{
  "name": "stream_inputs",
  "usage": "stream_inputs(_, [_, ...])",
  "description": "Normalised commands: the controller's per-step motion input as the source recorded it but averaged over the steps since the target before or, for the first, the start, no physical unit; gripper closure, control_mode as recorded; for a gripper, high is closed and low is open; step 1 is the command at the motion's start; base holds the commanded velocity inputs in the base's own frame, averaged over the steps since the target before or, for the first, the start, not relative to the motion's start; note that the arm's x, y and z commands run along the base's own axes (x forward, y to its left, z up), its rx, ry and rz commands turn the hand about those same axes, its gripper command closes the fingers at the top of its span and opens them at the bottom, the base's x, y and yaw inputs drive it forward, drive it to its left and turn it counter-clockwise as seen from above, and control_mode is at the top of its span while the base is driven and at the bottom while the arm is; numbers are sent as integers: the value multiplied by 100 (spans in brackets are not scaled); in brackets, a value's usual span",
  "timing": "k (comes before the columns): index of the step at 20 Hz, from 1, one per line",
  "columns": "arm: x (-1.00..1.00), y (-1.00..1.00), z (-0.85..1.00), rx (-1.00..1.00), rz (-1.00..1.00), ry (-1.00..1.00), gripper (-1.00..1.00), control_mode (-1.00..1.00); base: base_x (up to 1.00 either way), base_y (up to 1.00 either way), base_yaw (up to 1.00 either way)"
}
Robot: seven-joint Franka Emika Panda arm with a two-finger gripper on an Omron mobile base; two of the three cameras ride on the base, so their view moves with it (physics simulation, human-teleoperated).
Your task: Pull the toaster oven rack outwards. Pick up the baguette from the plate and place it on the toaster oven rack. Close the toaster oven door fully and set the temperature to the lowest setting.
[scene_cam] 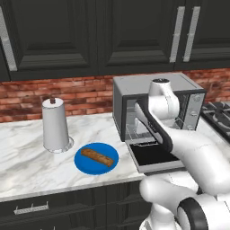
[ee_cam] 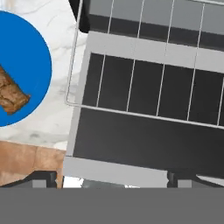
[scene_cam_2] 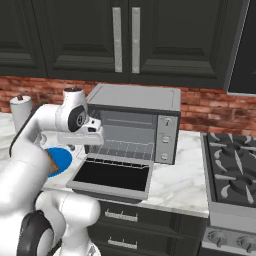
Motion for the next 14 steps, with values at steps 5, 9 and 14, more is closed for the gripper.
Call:
stream_inputs(5, [-72,99,0,-5,47,2,-100,-100,0,0,0])
stream_inputs(9, [-29,100,4,-6,39,4,-100,-100,0,0,0])
stream_inputs(14, [-7,81,12,-2,28,8,-100,-100,0,0,0])
